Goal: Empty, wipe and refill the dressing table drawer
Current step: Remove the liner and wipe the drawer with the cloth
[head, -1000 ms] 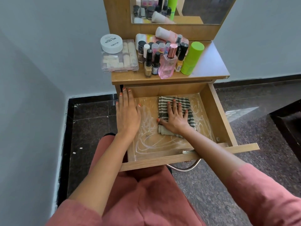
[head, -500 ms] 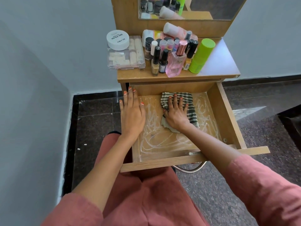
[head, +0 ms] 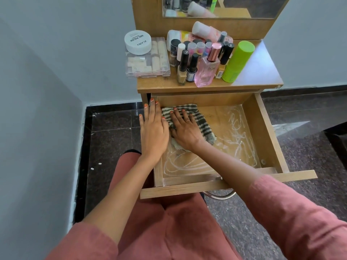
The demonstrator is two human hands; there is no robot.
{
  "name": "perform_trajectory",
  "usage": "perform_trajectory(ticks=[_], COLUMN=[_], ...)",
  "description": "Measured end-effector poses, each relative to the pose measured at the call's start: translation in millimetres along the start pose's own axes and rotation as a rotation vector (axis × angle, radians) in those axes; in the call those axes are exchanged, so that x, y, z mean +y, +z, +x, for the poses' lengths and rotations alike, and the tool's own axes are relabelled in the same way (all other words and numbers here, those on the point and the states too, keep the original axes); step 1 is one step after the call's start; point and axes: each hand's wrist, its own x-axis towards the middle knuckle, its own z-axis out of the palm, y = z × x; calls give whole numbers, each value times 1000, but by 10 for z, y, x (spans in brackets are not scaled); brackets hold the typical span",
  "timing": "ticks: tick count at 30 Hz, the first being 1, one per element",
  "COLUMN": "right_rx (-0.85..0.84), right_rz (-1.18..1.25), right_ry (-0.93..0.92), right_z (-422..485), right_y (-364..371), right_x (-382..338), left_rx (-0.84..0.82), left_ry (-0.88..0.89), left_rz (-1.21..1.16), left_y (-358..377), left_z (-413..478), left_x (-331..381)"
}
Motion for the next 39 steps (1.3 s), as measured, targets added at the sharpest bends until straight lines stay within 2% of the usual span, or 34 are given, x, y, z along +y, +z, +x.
perform_trajectory(ticks=[6,25,39], right_rx=[24,148,69], right_rz=[-128,-29,101], right_ry=[-28,88,54], right_z=[40,105,101], right_y=[-30,-112,-142], right_x=[-121,-289,-229], left_rx=[-14,1,20], left_ry=[-12,-16,-24], left_rz=[1,-7,54], left_y=[7,37,47], left_z=[-4,-15,-13], left_x=[-2,-12,-13])
